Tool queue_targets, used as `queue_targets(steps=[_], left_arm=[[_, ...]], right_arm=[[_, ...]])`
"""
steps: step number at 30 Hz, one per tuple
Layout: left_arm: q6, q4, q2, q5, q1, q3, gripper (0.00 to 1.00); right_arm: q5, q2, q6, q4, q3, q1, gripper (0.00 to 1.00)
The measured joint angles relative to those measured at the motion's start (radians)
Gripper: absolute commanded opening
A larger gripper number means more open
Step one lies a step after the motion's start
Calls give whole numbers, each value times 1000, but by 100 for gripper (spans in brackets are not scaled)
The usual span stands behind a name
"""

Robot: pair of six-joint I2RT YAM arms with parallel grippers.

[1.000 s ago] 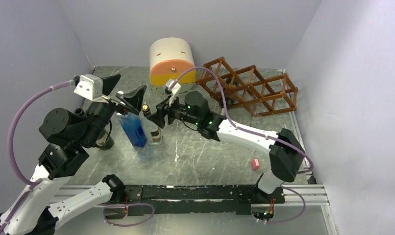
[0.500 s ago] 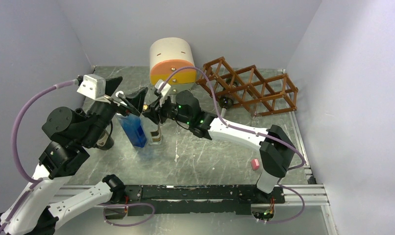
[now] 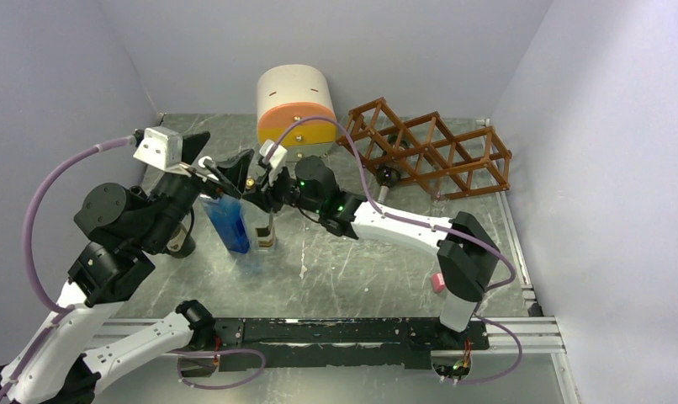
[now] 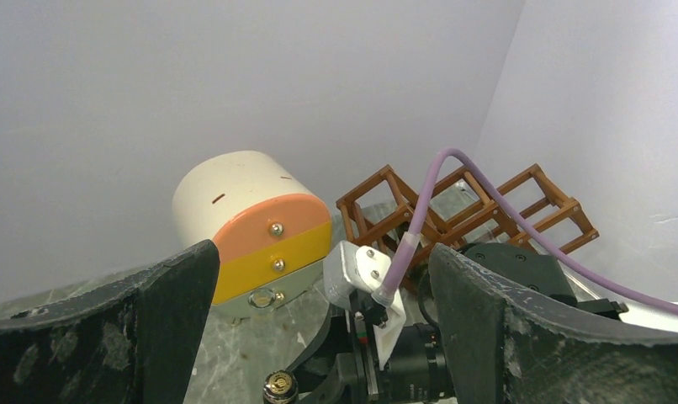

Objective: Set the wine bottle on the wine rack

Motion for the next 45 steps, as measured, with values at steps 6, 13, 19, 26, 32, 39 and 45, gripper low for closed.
queue_targets(steps=[6,13,19,26,32,39,45], left_arm=[[-14,10,4,0,0,-25,99],[-14,69,5,8,0,-117,99],[2,166,-9,86,0,-247,98],[-3,326,16,251,0,-451,98],[-43,504,103,405,0,-610,99],[-66,628,249,579,0,-633,99],[-39,672,377,718,0,-633,99]], right_arm=[[63,-79,-5,14,-90,12,0],[211,-271,-17,-75,-233,12,0],[385,-435,23,-215,-263,10,0],[592,-567,118,-326,-265,10,0],[710,-605,195,-403,-264,8,0],[785,-628,271,-464,-257,8,0],[807,-640,304,-468,-254,8,0]])
